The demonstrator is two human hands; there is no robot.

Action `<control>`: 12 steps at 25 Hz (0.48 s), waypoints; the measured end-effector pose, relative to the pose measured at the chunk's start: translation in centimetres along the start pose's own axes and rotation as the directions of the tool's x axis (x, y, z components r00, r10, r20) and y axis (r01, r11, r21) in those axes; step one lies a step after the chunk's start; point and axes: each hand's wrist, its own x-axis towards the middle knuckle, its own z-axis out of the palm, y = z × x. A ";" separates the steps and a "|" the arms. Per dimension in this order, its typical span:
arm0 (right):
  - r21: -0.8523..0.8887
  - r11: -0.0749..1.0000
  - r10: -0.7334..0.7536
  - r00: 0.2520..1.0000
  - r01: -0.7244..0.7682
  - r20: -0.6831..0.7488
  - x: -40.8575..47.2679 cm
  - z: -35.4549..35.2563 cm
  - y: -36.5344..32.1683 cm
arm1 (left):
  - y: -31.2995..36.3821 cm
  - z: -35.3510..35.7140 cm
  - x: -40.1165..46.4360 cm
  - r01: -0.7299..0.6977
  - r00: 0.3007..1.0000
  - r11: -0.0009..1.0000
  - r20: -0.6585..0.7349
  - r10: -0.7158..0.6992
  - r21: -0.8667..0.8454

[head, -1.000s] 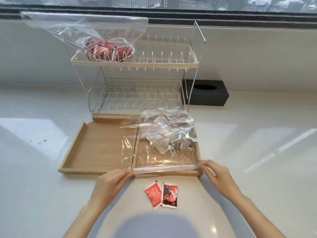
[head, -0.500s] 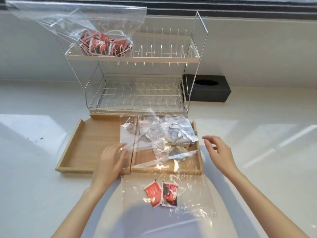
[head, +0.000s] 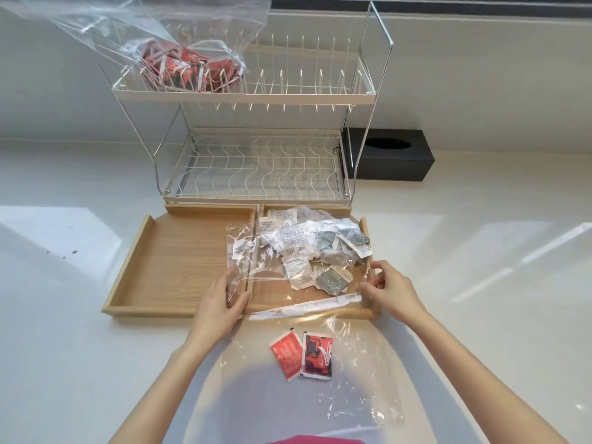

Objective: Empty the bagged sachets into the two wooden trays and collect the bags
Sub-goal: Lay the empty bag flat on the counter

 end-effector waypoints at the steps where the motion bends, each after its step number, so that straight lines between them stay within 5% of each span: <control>1: 0.011 1.000 0.008 1.000 -0.008 -0.002 -0.2 0.1 0.0 | 0.2 -0.2 -0.2 0.007 1.000 0.999 -0.012 -0.007 -0.032; 7: 0.322 0.947 0.050 0.991 -0.008 -0.120 -0.1 -1.3 -1.1 | 1.6 -2.0 0.1 -0.003 0.994 0.975 -0.103 -0.021 -0.223; 12: 0.511 0.857 0.042 0.978 0.071 -0.206 0.0 -3.5 -3.4 | 4.8 -4.3 -0.1 -0.016 0.999 0.824 0.024 0.036 -0.567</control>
